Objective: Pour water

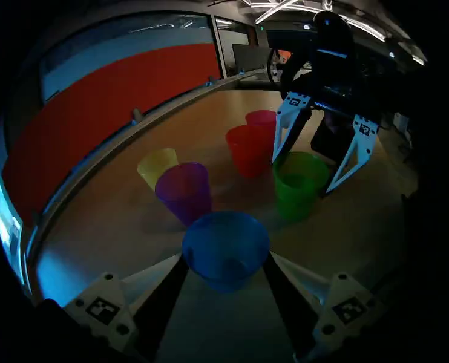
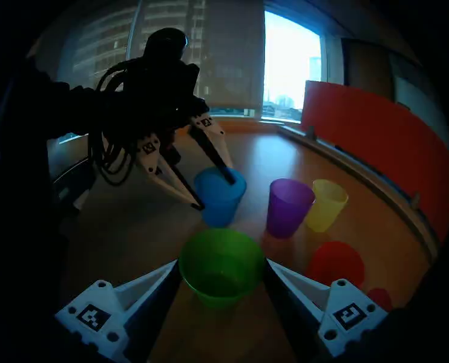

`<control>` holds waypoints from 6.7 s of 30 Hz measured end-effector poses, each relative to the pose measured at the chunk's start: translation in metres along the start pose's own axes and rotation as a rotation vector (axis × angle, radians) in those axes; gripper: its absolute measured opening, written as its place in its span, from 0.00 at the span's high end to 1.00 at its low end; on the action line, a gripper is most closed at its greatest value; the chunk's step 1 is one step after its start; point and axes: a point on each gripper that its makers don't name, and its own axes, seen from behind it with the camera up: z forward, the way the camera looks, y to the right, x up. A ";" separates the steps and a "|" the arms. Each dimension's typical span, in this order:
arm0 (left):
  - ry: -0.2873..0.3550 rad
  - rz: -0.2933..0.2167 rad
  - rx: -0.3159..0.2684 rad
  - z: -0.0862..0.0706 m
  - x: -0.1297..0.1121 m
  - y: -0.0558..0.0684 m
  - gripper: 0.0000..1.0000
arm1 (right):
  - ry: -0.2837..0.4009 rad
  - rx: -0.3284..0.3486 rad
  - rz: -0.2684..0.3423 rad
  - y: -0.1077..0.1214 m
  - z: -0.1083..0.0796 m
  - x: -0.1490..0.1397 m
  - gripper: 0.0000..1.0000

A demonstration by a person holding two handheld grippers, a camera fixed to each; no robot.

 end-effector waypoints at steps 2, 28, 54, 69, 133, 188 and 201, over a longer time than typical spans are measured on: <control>0.001 -0.007 -0.001 -0.001 -0.001 0.000 0.15 | 0.001 -0.003 0.005 0.000 0.000 0.000 0.07; -0.048 -0.015 0.001 0.003 -0.018 -0.002 0.14 | -0.025 -0.026 0.027 0.002 -0.003 -0.010 0.03; -0.097 0.000 -0.001 -0.010 -0.028 0.000 0.15 | -0.044 -0.047 0.024 0.005 -0.017 -0.016 0.02; -0.112 0.011 0.015 -0.017 -0.035 -0.001 0.14 | -0.050 -0.068 0.023 0.007 -0.028 -0.019 0.03; 0.031 -0.428 0.472 -0.105 -0.062 -0.070 0.14 | -0.104 -0.582 0.432 0.059 -0.142 -0.063 0.02; 0.564 -0.563 0.902 -0.185 -0.002 -0.128 0.14 | 0.421 -1.188 0.301 0.155 -0.258 -0.002 0.02; 0.562 -0.524 0.911 -0.178 -0.001 -0.130 0.15 | 0.454 -1.243 0.291 0.157 -0.272 0.001 0.02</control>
